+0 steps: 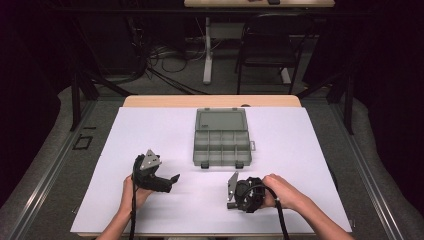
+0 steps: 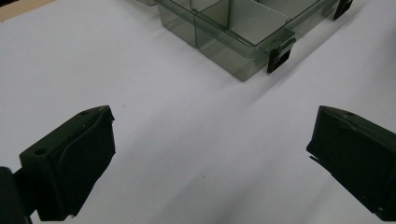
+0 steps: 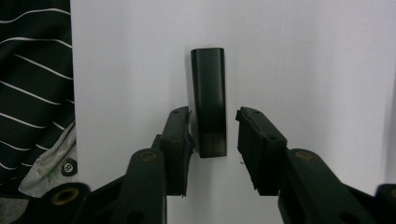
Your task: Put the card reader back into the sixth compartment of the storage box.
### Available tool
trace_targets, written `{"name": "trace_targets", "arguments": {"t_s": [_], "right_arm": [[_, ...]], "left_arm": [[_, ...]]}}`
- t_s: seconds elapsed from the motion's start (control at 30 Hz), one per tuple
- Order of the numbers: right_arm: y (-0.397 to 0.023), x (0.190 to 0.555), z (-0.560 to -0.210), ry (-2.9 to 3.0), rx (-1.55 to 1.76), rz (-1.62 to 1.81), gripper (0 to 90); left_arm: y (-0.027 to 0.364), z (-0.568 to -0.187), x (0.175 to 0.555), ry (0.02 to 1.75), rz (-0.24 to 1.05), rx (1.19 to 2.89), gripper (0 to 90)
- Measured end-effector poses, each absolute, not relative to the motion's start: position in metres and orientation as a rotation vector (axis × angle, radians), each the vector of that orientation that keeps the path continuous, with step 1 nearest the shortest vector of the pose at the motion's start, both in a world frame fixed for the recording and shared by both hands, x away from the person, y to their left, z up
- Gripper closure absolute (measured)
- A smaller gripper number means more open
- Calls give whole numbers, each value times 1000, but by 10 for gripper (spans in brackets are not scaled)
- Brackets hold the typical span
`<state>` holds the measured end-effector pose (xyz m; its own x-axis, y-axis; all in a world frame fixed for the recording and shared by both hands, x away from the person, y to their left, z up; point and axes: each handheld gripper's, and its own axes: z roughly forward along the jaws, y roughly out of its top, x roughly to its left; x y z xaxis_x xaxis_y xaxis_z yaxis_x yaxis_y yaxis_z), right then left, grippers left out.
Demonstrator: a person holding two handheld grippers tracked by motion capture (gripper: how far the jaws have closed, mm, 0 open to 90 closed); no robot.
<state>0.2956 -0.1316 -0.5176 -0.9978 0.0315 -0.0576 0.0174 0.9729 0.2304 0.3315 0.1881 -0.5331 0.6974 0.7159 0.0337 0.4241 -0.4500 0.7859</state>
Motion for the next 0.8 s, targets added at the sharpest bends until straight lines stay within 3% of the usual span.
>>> {"name": "trace_targets", "arguments": {"t_s": [0.8], "right_arm": [[-127,303,-528,3117,2,318,738]], "left_arm": [[188,-534,333,869,456,2112,0]]}}
